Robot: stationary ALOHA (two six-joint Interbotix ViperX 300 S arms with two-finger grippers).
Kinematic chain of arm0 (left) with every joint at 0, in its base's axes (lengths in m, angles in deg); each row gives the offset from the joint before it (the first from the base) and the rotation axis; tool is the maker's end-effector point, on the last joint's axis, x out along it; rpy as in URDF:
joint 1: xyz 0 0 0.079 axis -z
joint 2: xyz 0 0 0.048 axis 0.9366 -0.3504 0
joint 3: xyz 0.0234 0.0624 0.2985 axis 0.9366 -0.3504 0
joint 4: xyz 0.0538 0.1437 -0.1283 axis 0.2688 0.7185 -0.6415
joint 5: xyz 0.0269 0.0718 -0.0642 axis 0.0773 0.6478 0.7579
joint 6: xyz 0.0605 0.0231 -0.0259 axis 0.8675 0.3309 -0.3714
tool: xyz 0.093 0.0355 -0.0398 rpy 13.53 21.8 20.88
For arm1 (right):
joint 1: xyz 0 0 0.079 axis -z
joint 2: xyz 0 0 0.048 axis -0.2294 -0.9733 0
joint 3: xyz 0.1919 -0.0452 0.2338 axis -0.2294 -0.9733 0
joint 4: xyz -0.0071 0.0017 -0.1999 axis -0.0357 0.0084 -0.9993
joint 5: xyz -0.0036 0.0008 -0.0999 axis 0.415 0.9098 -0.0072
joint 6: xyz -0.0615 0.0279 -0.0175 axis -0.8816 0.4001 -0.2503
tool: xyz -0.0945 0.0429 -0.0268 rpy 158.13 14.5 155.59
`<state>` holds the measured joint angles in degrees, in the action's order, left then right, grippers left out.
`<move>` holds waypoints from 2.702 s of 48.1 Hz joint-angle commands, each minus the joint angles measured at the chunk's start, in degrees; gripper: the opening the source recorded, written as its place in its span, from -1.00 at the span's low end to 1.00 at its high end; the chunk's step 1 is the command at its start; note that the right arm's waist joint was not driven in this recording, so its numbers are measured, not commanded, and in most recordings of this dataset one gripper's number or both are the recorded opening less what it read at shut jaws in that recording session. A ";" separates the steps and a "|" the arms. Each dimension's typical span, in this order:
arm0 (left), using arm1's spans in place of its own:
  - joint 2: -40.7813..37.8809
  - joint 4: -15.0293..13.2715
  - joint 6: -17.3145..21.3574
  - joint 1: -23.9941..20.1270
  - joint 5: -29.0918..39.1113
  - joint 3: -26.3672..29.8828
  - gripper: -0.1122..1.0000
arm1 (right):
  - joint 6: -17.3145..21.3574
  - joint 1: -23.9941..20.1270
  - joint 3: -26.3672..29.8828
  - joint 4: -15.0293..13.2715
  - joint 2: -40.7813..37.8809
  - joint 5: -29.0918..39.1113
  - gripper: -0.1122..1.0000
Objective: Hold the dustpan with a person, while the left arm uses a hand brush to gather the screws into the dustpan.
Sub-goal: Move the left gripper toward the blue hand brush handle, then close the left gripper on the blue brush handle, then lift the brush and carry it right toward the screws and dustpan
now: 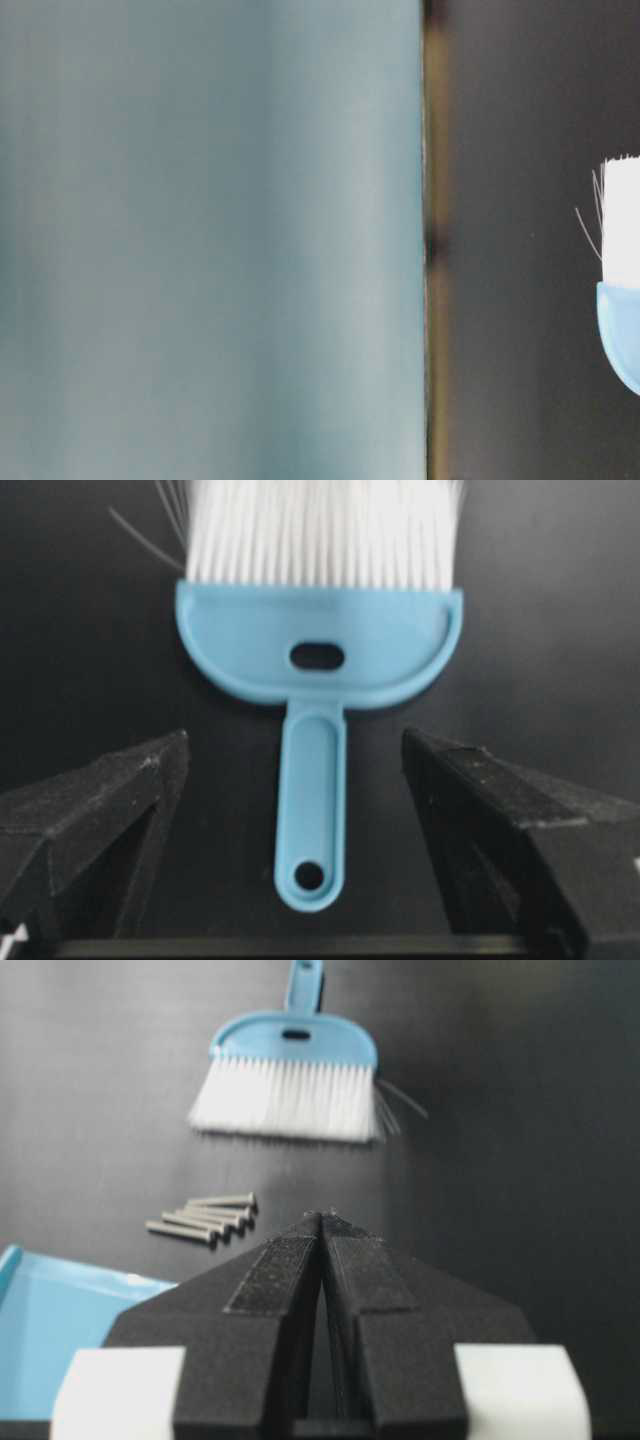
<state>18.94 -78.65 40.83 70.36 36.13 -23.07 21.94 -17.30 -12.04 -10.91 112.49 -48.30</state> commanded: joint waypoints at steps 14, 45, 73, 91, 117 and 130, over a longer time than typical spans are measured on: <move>-15.64 0.26 4.04 -1.05 -4.22 5.10 0.66 | 0.26 0.00 0.09 -0.09 0.18 0.44 -0.79; -27.07 0.26 -3.25 1.41 -7.29 7.56 0.60 | 0.35 0.00 0.00 -0.09 0.26 0.70 -0.79; -21.62 0.26 -4.75 2.37 11.51 14.77 -0.23 | 0.35 0.00 0.09 -0.09 0.35 0.70 -0.79; -11.34 0.35 0.09 3.60 43.95 29.18 -0.23 | 0.35 0.00 0.00 -0.09 0.53 0.70 -0.79; -21.53 0.62 8.88 1.49 80.42 52.29 -0.23 | 0.35 0.00 0.00 -0.18 0.44 0.79 -0.79; -27.42 0.62 9.05 0.44 81.04 58.36 -0.23 | 0.35 0.00 0.09 -0.18 0.53 0.79 -0.79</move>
<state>-7.34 -78.21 49.97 70.54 116.99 32.83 21.94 -17.30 -12.39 -11.00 113.28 -47.25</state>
